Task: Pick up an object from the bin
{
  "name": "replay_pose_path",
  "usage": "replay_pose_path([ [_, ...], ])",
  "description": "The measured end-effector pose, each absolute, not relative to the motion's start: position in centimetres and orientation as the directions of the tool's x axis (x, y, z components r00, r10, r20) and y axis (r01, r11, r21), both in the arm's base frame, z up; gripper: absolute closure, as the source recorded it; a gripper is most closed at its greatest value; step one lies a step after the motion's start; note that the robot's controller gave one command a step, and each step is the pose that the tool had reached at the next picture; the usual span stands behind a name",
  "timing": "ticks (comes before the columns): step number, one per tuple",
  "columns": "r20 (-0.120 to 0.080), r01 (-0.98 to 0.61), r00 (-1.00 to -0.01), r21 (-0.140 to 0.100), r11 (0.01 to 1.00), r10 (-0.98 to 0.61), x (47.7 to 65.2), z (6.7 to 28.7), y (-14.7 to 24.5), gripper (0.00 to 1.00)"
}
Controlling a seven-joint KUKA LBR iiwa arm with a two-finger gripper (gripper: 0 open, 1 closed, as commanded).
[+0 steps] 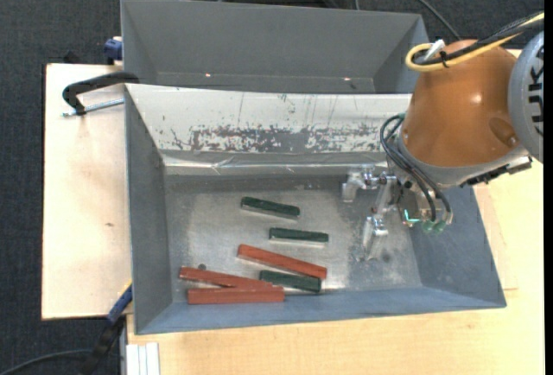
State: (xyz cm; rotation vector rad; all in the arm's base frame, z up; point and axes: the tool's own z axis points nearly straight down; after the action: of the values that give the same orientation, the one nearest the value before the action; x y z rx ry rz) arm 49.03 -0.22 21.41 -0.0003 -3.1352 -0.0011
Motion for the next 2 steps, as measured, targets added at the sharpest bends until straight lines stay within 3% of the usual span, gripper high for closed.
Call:
replay_pose_path([
  [1,0.006,0.105,-0.994,0.001,0.994,0.105,52.24,6.68,2.85,0.00],
  [2,-0.003,0.105,-0.994,0.002,0.994,0.105,52.47,7.15,2.80,1.00],
])
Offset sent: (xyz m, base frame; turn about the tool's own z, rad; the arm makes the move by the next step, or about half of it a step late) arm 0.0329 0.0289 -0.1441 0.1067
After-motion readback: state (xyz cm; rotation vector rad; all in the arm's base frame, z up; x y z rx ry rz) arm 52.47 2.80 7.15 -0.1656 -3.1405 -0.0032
